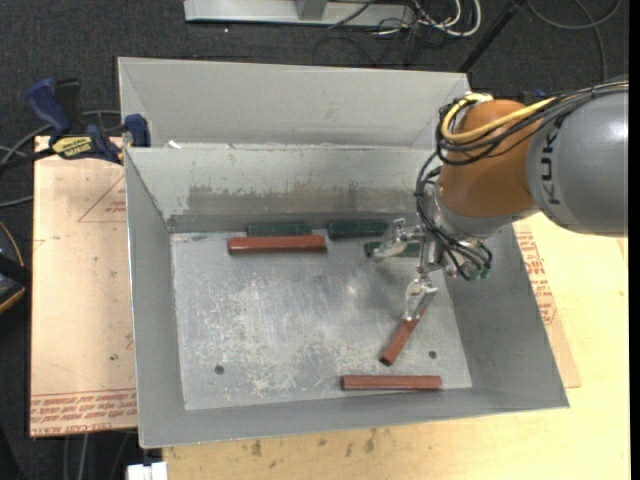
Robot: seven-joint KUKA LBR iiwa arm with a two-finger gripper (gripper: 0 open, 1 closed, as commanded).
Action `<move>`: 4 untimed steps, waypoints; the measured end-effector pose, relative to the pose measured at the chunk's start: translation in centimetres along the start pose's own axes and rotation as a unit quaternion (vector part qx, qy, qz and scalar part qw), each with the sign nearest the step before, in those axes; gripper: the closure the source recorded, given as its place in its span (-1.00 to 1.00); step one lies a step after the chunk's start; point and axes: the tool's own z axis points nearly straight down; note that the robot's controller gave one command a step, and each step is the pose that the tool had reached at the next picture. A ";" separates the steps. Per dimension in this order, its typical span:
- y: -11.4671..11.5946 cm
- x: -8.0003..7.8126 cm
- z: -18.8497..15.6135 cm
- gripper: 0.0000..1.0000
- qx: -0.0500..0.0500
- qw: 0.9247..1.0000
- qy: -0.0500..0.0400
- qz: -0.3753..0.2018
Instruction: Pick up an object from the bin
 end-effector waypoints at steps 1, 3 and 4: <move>-2.4 1.9 -0.1 -1.00 0.003 1.000 0.000 -0.024; -2.8 6.9 1.8 1.00 0.004 0.993 -0.006 -0.118; -3.0 5.7 -12.1 1.00 0.001 0.995 0.000 -0.105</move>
Offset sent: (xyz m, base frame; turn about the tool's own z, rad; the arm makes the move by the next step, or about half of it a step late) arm -0.0665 -0.0440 -0.0259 -0.2405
